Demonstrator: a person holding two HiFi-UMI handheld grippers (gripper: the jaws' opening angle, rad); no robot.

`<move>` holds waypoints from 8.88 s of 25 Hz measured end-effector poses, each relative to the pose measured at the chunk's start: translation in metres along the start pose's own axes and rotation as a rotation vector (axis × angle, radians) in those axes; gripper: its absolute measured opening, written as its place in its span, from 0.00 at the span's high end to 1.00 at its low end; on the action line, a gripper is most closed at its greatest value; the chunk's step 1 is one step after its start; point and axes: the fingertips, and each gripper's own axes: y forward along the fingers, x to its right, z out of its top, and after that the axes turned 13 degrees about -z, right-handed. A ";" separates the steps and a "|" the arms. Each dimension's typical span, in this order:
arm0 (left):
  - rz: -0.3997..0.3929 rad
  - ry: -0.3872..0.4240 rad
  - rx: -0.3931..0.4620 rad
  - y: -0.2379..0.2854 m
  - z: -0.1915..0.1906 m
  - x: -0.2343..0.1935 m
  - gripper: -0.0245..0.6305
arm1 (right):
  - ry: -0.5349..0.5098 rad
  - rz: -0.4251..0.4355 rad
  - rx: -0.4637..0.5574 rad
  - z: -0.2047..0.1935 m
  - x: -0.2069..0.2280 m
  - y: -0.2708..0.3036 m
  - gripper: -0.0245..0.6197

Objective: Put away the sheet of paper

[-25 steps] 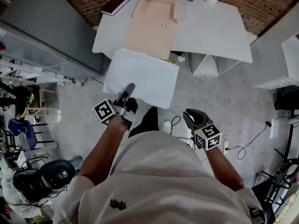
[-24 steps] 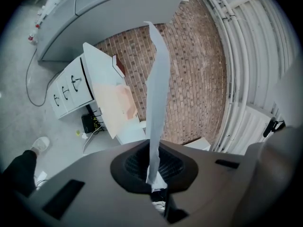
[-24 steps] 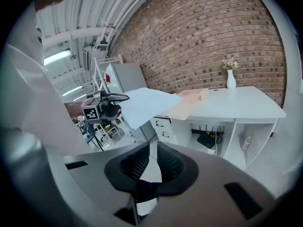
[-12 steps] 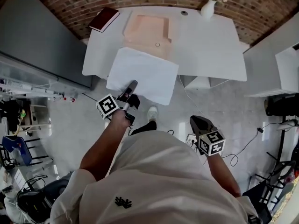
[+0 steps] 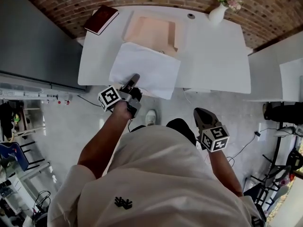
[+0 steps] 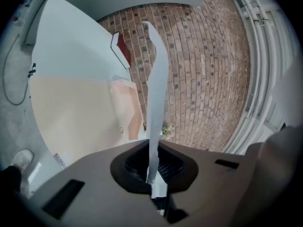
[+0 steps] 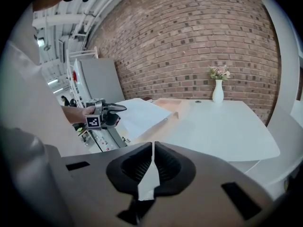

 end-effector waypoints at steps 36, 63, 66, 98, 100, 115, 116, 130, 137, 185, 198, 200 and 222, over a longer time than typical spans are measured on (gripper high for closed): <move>0.280 -0.077 0.075 0.144 0.083 -0.141 0.93 | -0.121 0.257 -0.126 0.088 0.133 0.170 0.89; 0.469 0.050 0.076 0.241 0.127 -0.187 0.93 | -0.132 0.396 -0.223 0.081 0.171 0.222 0.89; 0.502 0.074 0.069 0.246 0.131 -0.191 0.93 | -0.133 0.403 -0.228 0.083 0.176 0.226 0.89; 0.764 0.329 -0.105 0.287 0.140 -0.199 0.63 | -0.057 0.439 -0.225 0.092 0.221 0.263 0.89; 0.769 0.337 -0.109 0.285 0.138 -0.197 0.61 | -0.058 0.447 -0.228 0.090 0.220 0.261 0.89; 0.760 0.378 -0.113 0.254 0.124 -0.170 0.57 | -0.102 0.483 -0.193 0.087 0.193 0.254 0.89; 0.754 0.378 -0.111 0.250 0.123 -0.166 0.57 | -0.108 0.484 -0.188 0.087 0.189 0.251 0.89; 0.590 0.426 -0.111 0.167 0.095 -0.092 0.57 | -0.221 0.492 -0.129 0.098 0.105 0.207 0.89; 0.501 0.477 -0.130 0.114 0.080 -0.045 0.57 | -0.264 0.490 -0.093 0.101 0.049 0.177 0.89; 0.116 0.700 -0.399 -0.159 -0.120 0.088 0.93 | -0.315 0.397 0.012 -0.017 -0.117 -0.009 0.92; 0.152 0.698 -0.357 -0.181 -0.112 0.083 0.93 | -0.345 0.434 -0.005 -0.024 -0.137 -0.006 0.92; 0.164 0.700 -0.344 -0.185 -0.106 0.081 0.93 | -0.344 0.437 -0.005 -0.024 -0.139 -0.004 0.92; 0.213 0.665 -0.313 -0.170 -0.078 0.066 0.93 | -0.358 0.471 -0.018 0.000 -0.138 0.041 0.92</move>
